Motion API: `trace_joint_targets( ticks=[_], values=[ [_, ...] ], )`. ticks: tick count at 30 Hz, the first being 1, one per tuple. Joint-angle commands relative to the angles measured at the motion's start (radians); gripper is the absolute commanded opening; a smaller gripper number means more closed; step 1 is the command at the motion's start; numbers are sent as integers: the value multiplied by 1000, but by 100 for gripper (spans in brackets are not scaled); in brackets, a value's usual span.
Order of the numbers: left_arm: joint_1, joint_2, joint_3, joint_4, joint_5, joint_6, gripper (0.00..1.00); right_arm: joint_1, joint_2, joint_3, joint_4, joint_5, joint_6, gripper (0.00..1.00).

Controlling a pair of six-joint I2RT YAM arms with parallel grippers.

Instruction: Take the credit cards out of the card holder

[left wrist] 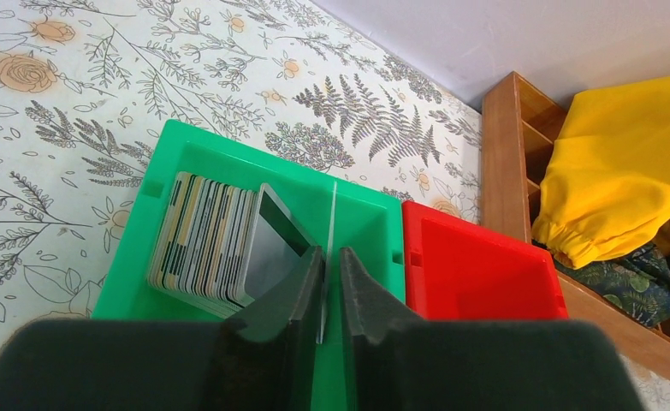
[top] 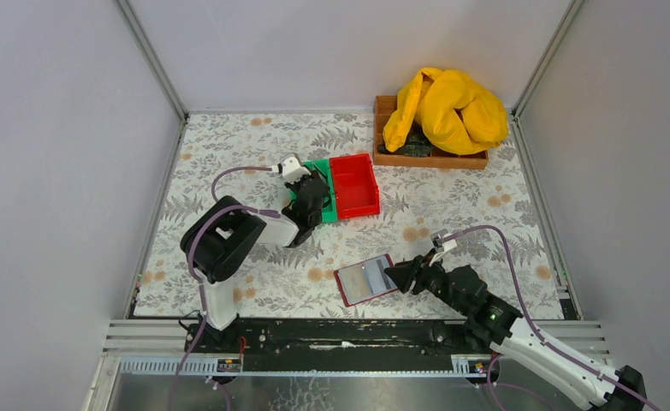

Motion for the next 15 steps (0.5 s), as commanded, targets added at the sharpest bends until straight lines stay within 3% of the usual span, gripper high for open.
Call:
trace_joint_targets(
  ticks=[1, 6, 15],
  values=[
    [11, 1, 15, 41, -49, -10, 23, -1, 12, -12, 61, -3, 6, 53],
    [11, -29, -8, 53, -45, 0, 30, -1, 11, -11, 62, -7, 4, 52],
    [23, -142, -76, 47, -83, 54, 31, 0, -5, -12, 53, -7, 6, 51]
  ],
)
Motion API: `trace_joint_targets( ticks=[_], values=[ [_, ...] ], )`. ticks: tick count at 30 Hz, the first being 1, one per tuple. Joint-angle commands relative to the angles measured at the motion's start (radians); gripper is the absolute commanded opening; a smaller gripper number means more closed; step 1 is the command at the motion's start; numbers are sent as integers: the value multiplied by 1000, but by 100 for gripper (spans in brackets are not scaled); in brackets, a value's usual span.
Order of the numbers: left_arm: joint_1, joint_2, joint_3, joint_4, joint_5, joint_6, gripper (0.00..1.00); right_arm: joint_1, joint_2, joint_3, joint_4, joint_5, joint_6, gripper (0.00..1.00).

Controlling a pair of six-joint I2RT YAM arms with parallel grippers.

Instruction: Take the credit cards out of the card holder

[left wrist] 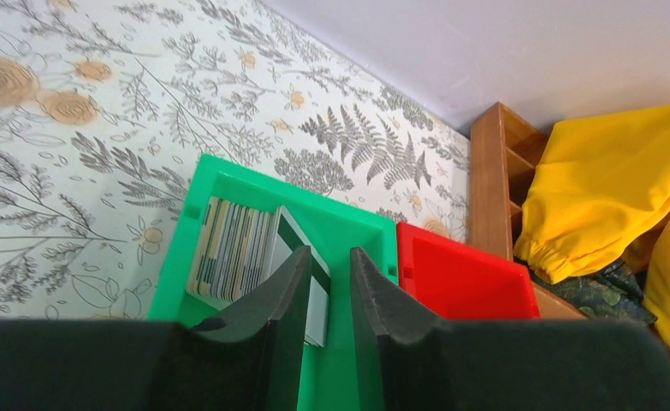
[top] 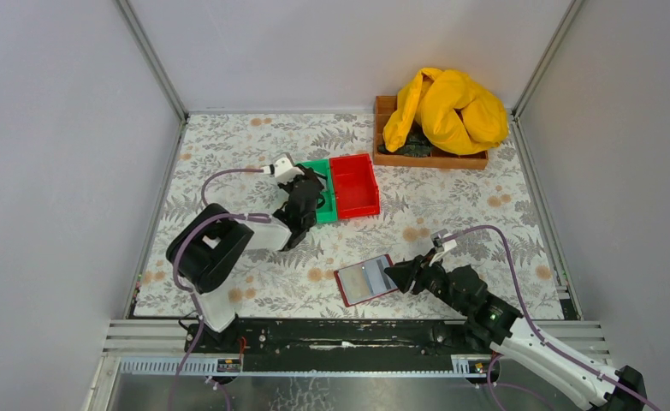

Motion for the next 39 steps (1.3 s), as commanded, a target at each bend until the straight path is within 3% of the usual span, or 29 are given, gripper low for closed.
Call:
trace_joint_targets(
  ticks=[1, 9, 10, 13, 15, 18, 21, 22, 25, 27, 29, 39],
  values=[
    [21, -61, -25, 31, -67, 43, 31, -1, -8, -13, 44, -7, 5, 51],
    [21, -195, -131, 40, -6, 42, 30, -1, -2, -11, 40, 0, 5, 49],
    [8, -220, -144, 33, -6, 44, 30, 0, 3, -8, 35, 7, 6, 45],
    [-55, -281, -137, -109, -9, -8, 26, -1, 35, 0, 37, 11, -4, 6],
    [-142, -307, -134, -206, -1, -60, 25, -2, 85, 14, 50, -11, -28, 0],
    [-338, -325, -155, -209, -35, -54, 23, -2, 206, 56, 46, -13, -45, 0],
    [-491, -327, -161, -275, -48, -94, 2, -1, 285, 93, 31, 15, -32, 0],
    [-525, -328, -169, -305, -32, -125, 0, 0, 298, 100, 32, 19, -29, 0],
    [-580, -323, -232, -332, 63, -241, 0, -2, 308, 111, 29, 30, -22, 3],
    [-611, -316, -289, -297, 120, -292, 0, -1, 314, 114, 29, 36, -23, 24],
    [-644, -303, -324, -292, 147, -342, 0, -1, 331, 117, 35, 36, -26, 34],
    [-691, -182, -325, -332, 198, -430, 0, -1, 494, 124, 124, 0, 11, 40]
  ],
)
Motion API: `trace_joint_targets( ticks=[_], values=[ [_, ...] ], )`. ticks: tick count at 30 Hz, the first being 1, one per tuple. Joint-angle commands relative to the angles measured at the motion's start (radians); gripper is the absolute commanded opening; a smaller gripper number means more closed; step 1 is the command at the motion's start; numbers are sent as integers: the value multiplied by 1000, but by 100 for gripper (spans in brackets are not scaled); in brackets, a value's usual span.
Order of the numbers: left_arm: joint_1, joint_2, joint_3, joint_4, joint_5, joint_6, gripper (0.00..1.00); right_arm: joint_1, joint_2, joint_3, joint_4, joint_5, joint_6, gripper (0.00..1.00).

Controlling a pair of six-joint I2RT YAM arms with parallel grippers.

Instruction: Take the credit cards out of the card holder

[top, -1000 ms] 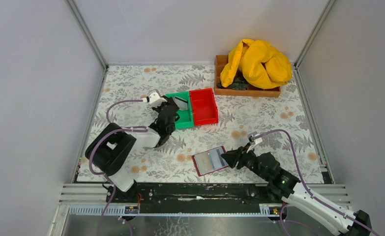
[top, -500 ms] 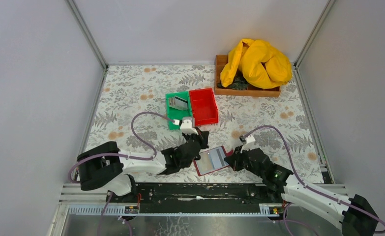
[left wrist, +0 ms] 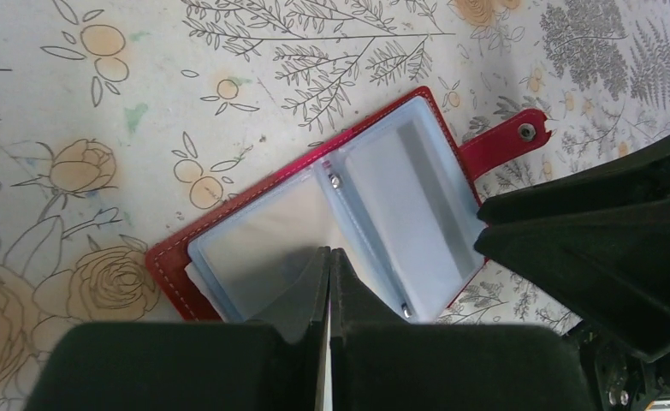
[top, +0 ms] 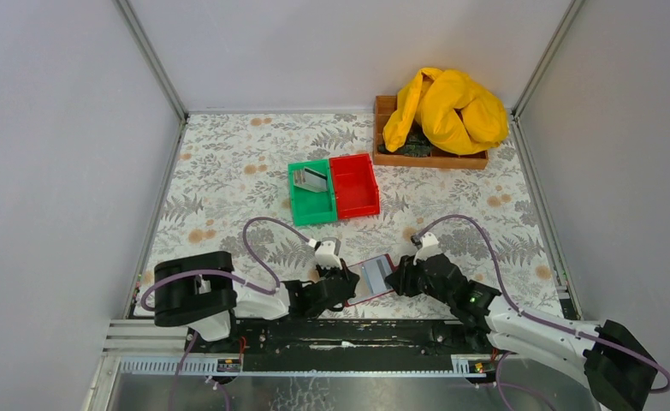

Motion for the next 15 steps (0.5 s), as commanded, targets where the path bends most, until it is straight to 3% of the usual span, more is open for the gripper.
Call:
trace_joint_targets(
  ticks=[1, 15],
  values=[
    [-3, 49, 12, -16, 18, -59, 0, 0, 43, 41, 79, 2, 26, 41],
    [-4, 70, 0, -29, 33, -87, 0, -1, 119, 9, 175, -65, 64, 45]
  ],
)
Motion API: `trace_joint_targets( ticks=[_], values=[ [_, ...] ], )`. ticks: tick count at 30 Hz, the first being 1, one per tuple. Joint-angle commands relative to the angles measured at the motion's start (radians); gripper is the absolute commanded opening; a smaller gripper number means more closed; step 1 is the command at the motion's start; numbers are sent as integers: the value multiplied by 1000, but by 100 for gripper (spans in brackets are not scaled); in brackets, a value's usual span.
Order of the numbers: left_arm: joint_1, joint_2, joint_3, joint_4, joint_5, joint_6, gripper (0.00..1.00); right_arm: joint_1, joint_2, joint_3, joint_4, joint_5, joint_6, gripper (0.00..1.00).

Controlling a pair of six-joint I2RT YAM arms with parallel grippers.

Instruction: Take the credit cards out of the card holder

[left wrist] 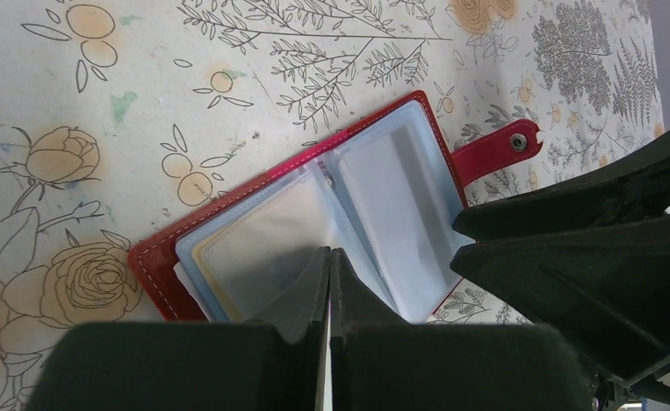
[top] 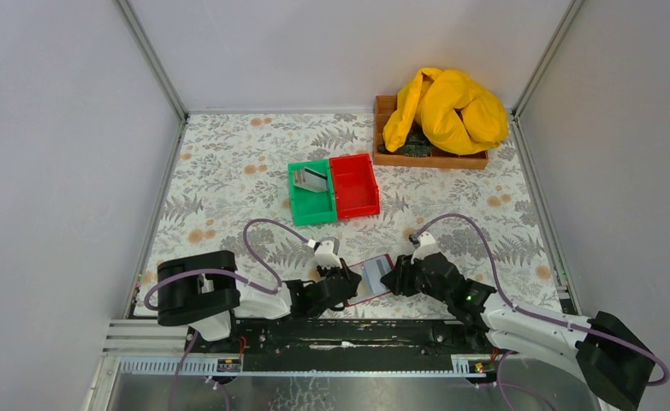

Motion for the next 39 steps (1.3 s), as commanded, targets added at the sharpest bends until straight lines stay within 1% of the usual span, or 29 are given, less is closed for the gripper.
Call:
trace_joint_targets(
  ticks=[1, 4, 7, 13, 20, 23, 28, 34, 39],
  values=[
    [-1, 40, -6, -43, 25, -3, 0, 0, 53, 7, 115, -49, 24, 45],
    [3, 37, -8, -48, 28, -2, 0, 0, 79, 2, 148, -70, 32, 45],
    [5, 32, -7, -61, 30, -3, 0, 0, 69, -1, 148, -70, 29, 45],
    [9, 44, -2, -63, 41, -1, 0, -2, -23, 21, 41, -33, 1, 45],
    [11, 23, -9, -78, 54, 1, 0, -1, -66, 26, -48, 27, -1, 45],
    [11, -18, -33, -87, 41, 14, 0, -1, -49, 20, -49, 18, 1, 45],
    [10, -37, -39, -128, 14, 8, 0, -1, 13, 13, -24, 7, 7, 46],
    [8, -52, -42, -148, 25, 0, 0, -1, 63, 13, 0, -17, 7, 47],
    [5, -93, -50, -188, 43, -3, 0, -1, 67, 12, 5, -14, 6, 47]
  ],
)
